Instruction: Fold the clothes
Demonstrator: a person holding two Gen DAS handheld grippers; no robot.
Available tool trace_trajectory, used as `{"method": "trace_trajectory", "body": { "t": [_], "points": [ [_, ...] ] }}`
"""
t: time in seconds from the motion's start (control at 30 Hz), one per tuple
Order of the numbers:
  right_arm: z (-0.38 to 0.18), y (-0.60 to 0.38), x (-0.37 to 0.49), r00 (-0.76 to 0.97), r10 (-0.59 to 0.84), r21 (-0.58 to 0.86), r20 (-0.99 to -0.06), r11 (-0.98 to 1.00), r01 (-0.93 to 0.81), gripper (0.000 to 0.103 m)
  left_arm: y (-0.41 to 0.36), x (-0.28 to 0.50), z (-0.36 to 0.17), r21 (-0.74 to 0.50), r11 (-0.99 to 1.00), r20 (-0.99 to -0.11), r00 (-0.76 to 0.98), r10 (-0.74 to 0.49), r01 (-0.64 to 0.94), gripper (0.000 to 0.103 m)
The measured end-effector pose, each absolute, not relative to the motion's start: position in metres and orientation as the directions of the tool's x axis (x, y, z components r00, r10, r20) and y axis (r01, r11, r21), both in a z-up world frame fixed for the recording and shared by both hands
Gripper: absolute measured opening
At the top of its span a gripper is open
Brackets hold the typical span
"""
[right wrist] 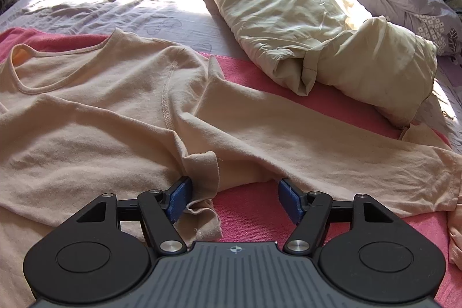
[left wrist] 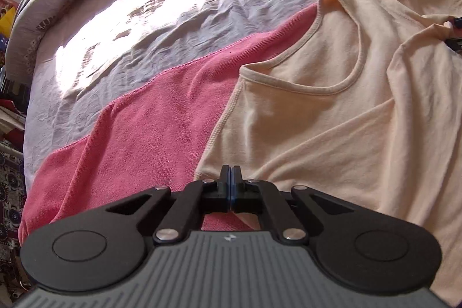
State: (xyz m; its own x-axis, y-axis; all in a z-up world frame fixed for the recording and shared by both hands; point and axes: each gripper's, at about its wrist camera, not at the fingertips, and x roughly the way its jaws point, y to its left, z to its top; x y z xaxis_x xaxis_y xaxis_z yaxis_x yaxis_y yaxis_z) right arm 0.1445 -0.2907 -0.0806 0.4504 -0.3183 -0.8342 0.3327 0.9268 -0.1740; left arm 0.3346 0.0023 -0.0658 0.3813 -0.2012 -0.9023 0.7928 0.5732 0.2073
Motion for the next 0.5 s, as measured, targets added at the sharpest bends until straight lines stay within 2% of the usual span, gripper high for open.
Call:
{"method": "trace_trajectory", "body": {
  "t": [0.1, 0.13, 0.17, 0.2, 0.23, 0.27, 0.37, 0.43, 0.5],
  "points": [
    [-0.081, -0.291, 0.145, 0.448, -0.318, -0.179, -0.836, 0.928, 0.326, 0.069, 0.009, 0.336, -0.059, 0.147, 0.544, -0.91, 0.329, -0.253, 0.826, 0.0],
    [-0.08, -0.291, 0.145, 0.447, -0.318, -0.18, -0.836, 0.929, 0.324, 0.07, 0.008, 0.332, -0.055, 0.129, 0.497, -0.906, 0.306, -0.293, 0.858, 0.005],
    [-0.081, -0.292, 0.145, 0.446, -0.318, -0.18, -0.837, 0.929, 0.323, 0.071, 0.005, 0.328, -0.054, 0.126, 0.447, -0.902, 0.289, -0.32, 0.886, 0.035],
    [-0.081, -0.292, 0.145, 0.446, -0.318, -0.18, -0.837, 0.929, 0.323, 0.071, 0.002, 0.326, -0.053, 0.125, 0.402, -0.901, 0.273, -0.337, 0.907, 0.051],
    [-0.081, -0.292, 0.145, 0.445, -0.319, -0.181, -0.837, 0.928, 0.325, 0.072, -0.002, 0.324, -0.055, 0.125, 0.356, -0.901, 0.256, -0.349, 0.926, 0.077],
    [-0.081, -0.292, 0.145, 0.444, -0.32, -0.182, -0.837, 0.928, 0.326, 0.073, -0.008, 0.324, -0.061, 0.122, 0.31, -0.909, 0.231, -0.346, 0.943, 0.083],
    [-0.081, -0.294, 0.146, 0.443, -0.32, -0.179, -0.837, 0.927, 0.331, 0.073, -0.021, 0.326, -0.079, 0.002, 0.246, -0.954, 0.076, -0.29, 0.969, 0.077],
    [-0.081, -0.294, 0.145, 0.446, -0.32, -0.177, -0.836, 0.926, 0.333, 0.074, -0.024, 0.324, -0.081, 0.006, 0.243, -0.955, 0.078, -0.285, 0.97, 0.075],
    [-0.082, -0.295, 0.144, 0.448, -0.32, -0.171, -0.835, 0.924, 0.341, 0.076, -0.025, 0.323, -0.08, 0.018, 0.269, -0.954, 0.097, -0.284, 0.963, 0.065]
  ]
}}
